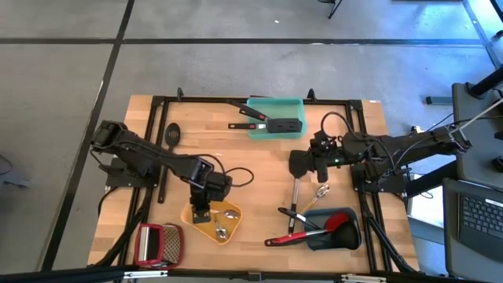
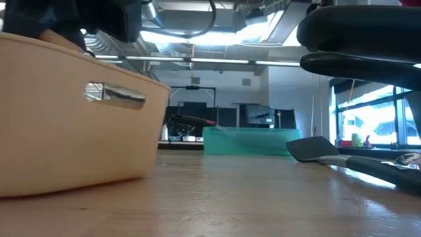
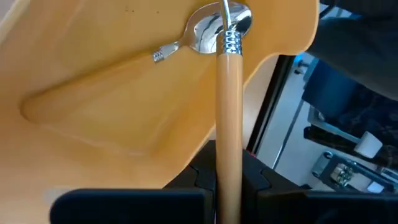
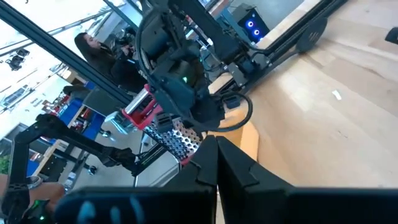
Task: Pick & Place Kitchen Items
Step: Put the yellow spoon into the yellow bin
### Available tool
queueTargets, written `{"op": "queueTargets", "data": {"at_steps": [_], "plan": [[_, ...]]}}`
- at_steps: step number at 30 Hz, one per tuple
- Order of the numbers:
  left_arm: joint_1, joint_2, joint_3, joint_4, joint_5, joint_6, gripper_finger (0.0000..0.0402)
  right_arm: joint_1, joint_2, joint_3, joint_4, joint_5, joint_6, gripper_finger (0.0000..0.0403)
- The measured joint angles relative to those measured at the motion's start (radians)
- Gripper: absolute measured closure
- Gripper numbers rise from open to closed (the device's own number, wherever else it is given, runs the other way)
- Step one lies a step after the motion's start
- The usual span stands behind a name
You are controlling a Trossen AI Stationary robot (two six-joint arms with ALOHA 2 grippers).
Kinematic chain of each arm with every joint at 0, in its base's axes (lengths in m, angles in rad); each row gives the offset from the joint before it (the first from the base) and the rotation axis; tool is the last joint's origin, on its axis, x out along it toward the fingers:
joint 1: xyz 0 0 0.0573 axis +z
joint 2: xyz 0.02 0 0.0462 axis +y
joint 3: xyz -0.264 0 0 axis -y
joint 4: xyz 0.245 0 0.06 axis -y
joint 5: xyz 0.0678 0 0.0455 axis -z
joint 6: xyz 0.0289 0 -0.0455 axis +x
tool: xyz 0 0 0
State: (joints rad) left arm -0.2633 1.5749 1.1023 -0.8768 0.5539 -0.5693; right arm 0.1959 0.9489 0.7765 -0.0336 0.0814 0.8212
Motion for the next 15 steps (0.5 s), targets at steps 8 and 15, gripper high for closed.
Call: {"op": "queueTargets", "data": {"at_steps": [8, 15], "plan": [[0.024, 0.076, 0.000, -0.002, 0.066, 0.102, 0.0391, 0.017, 0.015, 0.002, 0.036, 0.001, 0.009, 0.0402], [0.024, 0.153, 0.000, 0.010, 0.093, 0.160, 0.0391, 0.017, 0.023, 0.001, 0.045, 0.004, 0.009, 0.0402]]}}
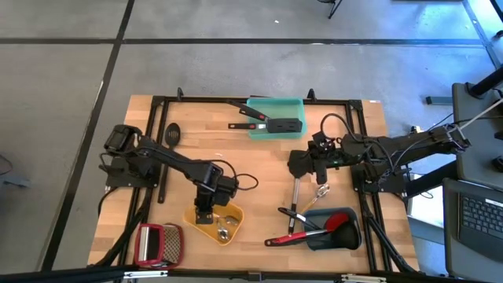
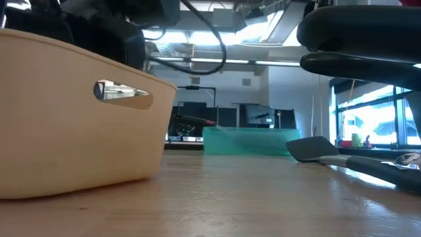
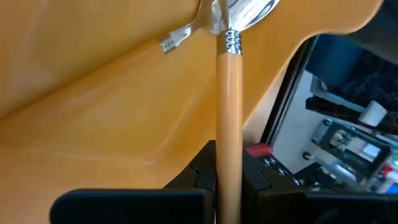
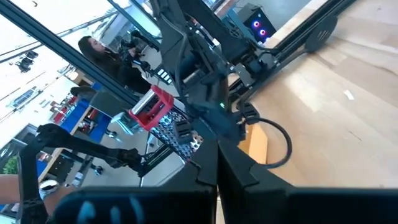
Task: Pick & Place Kitchen Items
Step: Put the yellow spoon into the yellow bin, then put the black spatula into the green bin
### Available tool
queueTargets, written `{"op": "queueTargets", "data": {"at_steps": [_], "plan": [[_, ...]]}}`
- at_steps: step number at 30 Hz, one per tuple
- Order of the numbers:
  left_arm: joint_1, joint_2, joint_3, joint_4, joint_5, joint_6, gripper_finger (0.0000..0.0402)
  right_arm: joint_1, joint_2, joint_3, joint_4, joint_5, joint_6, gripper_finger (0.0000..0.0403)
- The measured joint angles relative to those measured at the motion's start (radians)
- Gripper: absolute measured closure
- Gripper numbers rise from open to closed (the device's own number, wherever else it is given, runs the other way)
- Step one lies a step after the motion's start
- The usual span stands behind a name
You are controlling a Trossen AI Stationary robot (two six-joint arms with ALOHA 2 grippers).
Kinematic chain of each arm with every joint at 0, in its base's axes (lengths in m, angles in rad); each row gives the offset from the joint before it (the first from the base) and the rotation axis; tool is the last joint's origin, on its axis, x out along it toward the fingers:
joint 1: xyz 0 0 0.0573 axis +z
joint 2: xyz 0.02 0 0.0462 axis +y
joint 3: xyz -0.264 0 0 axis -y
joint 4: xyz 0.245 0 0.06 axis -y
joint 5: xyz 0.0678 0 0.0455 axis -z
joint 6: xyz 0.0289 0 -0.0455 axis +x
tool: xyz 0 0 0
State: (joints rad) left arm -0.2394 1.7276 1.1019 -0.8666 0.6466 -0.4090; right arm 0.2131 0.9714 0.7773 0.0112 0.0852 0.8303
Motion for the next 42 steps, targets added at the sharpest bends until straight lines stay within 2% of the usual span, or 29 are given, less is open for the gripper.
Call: {"op": "queueTargets", "data": {"at_steps": [12, 22, 27, 42], "plan": [[-0.001, 0.025, -0.001, 0.009, -0.055, 0.022, 0.0371, 0.000, -0.001, 0.000, 0.002, 0.020, 0.003, 0.0402], [-0.015, 0.025, -0.001, 0.008, -0.208, 0.042, 0.0355, 0.000, -0.001, 0.000, 0.017, 0.020, 0.003, 0.0402], [-0.015, 0.025, -0.001, 0.007, -0.224, 0.048, 0.0341, 0.000, -0.001, 0.000, 0.018, 0.020, 0.003, 0.0402], [-0.016, 0.019, 0.000, -0.026, -0.321, 0.000, 0.0214, 0.000, -0.001, 0.000, 0.027, 0.028, 0.004, 0.0402]]}}
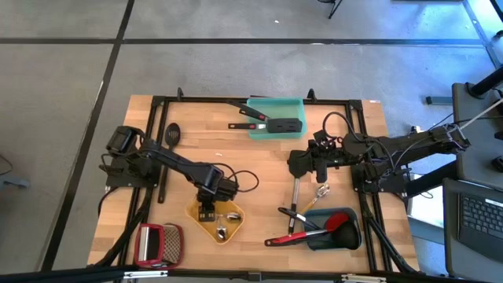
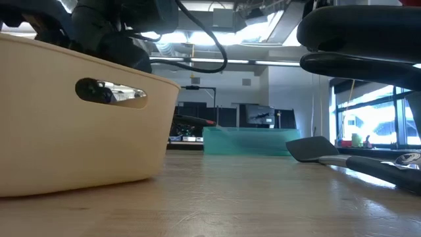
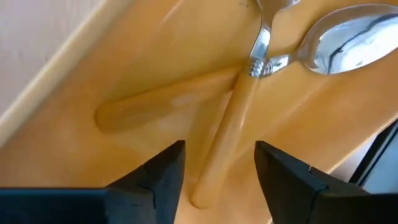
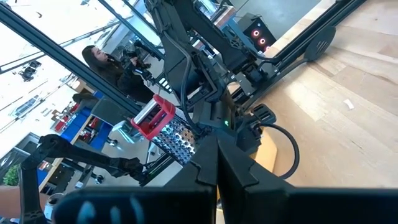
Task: Pick & Place Kitchen Items
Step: Put the black spatula into the green bin
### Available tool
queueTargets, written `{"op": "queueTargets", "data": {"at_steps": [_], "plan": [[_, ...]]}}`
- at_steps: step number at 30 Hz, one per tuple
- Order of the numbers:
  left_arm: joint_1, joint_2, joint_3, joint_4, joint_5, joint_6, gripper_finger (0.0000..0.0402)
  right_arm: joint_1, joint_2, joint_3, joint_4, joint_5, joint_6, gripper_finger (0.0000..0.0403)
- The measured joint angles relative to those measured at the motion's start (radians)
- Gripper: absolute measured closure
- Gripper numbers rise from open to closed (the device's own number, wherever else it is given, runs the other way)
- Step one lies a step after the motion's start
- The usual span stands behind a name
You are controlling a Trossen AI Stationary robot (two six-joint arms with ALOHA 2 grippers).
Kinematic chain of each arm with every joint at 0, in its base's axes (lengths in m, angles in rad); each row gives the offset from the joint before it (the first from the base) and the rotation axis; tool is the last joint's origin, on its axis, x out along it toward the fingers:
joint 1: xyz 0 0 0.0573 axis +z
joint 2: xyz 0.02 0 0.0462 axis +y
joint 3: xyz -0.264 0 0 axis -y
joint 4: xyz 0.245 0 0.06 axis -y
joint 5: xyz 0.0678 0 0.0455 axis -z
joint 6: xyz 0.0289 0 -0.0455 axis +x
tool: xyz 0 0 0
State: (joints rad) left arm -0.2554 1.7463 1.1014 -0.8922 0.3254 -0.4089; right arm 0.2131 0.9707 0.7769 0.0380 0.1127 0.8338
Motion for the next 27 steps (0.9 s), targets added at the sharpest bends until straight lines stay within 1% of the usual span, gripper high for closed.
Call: {"op": "queueTargets", "data": {"at_steps": [5, 7, 13, 16, 19, 23, 27], "plan": [[-0.007, -0.038, 0.001, -0.048, -0.004, -0.016, 0.0197, 0.000, 0.000, 0.000, -0.004, -0.016, 0.000, 0.0402], [-0.011, -0.064, 0.001, -0.065, -0.019, -0.027, 0.0196, 0.000, 0.000, -0.001, -0.007, -0.045, 0.000, 0.0402], [-0.012, -0.180, 0.001, -0.058, -0.139, -0.115, 0.0204, 0.000, 0.000, -0.001, -0.024, -0.153, 0.000, 0.0402], [-0.012, -0.249, 0.001, -0.054, -0.227, -0.166, 0.0207, 0.000, 0.000, -0.001, -0.052, -0.207, 0.001, 0.0402], [-0.012, -0.315, 0.001, -0.050, -0.333, -0.225, 0.0210, 0.000, 0.000, -0.001, -0.120, -0.219, 0.036, 0.0402], [-0.012, -0.391, 0.001, -0.045, -0.477, -0.309, 0.0210, -0.004, 0.000, -0.001, -0.274, -0.218, 0.081, 0.0402], [-0.012, -0.435, 0.001, -0.014, -0.624, -0.395, 0.0210, -0.004, 0.000, -0.001, -0.434, -0.219, 0.095, 0.0402]]}}
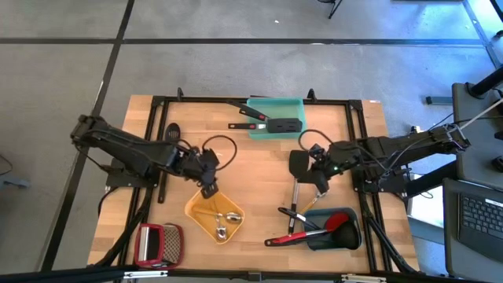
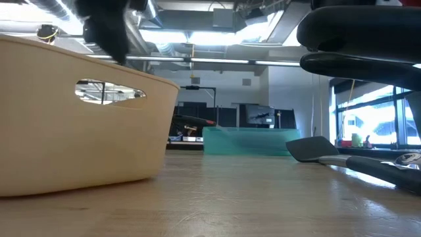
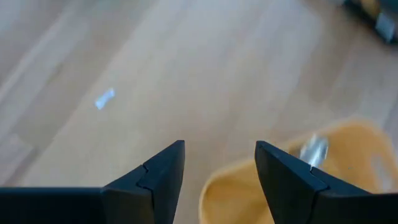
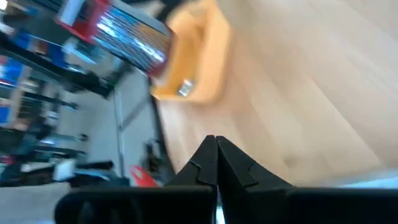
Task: Pick & Place Kitchen Items
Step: Put the black spatula into the green bin
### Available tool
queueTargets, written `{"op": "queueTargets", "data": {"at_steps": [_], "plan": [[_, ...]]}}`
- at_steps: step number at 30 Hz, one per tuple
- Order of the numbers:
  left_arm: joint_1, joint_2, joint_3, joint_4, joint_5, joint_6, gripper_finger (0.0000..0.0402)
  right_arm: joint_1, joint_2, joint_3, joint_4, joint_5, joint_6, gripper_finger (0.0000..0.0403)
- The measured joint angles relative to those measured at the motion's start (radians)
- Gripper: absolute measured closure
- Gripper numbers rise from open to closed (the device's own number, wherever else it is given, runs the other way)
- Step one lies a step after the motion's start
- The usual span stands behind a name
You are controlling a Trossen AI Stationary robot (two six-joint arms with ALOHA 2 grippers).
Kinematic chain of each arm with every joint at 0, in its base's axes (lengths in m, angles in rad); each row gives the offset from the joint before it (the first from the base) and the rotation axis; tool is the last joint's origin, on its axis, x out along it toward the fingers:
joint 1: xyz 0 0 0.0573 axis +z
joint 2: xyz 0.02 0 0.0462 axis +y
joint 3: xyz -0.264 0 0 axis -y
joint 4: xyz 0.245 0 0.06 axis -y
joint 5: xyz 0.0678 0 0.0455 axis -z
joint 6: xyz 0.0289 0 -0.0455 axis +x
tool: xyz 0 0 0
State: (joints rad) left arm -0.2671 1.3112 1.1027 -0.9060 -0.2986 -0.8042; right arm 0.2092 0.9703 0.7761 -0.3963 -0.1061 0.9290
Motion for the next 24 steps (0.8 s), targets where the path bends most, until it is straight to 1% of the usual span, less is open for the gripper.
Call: {"op": "queueTargets", "data": {"at_steps": [4, 5, 8, 10, 11, 13, 15, 18, 21, 22, 24], "plan": [[0.001, -0.007, 0.000, 0.097, -0.096, -0.024, 0.0210, 0.000, 0.000, 0.000, -0.093, 0.011, -0.014, 0.0402], [0.001, -0.007, 0.000, 0.127, -0.109, -0.024, 0.0211, 0.000, 0.000, 0.000, -0.107, 0.040, -0.018, 0.0402], [0.001, 0.012, 0.000, 0.226, -0.135, -0.021, 0.0212, -0.001, 0.000, 0.000, -0.124, 0.173, -0.031, 0.0402], [0.001, 0.026, 0.000, 0.285, -0.149, -0.003, 0.0211, -0.001, 0.011, 0.000, -0.125, 0.260, -0.068, 0.0402], [0.002, 0.034, 0.000, 0.317, -0.155, 0.002, 0.0211, -0.005, 0.019, 0.000, -0.128, 0.292, -0.097, 0.0402], [0.007, 0.057, 0.000, 0.368, -0.172, 0.003, 0.0210, -0.030, 0.040, 0.001, -0.144, 0.306, -0.145, 0.0402], [0.014, 0.083, 0.000, 0.409, -0.178, 0.003, 0.0211, -0.069, 0.075, 0.001, -0.175, 0.253, -0.180, 0.0402], [0.029, 0.125, 0.000, 0.483, -0.171, 0.003, 0.0213, -0.116, 0.133, 0.000, -0.233, 0.087, -0.282, 0.0402], [0.045, 0.173, 0.000, 0.556, -0.137, 0.004, 0.0211, -0.136, 0.193, 0.000, -0.326, -0.072, -0.419, 0.0402], [0.050, 0.185, 0.000, 0.572, -0.123, 0.003, 0.0210, -0.138, 0.213, 0.000, -0.356, -0.101, -0.464, 0.0402], [0.061, 0.213, 0.000, 0.630, -0.092, -0.007, 0.0210, -0.138, 0.252, 0.000, -0.409, -0.108, -0.539, 0.0402]]}}
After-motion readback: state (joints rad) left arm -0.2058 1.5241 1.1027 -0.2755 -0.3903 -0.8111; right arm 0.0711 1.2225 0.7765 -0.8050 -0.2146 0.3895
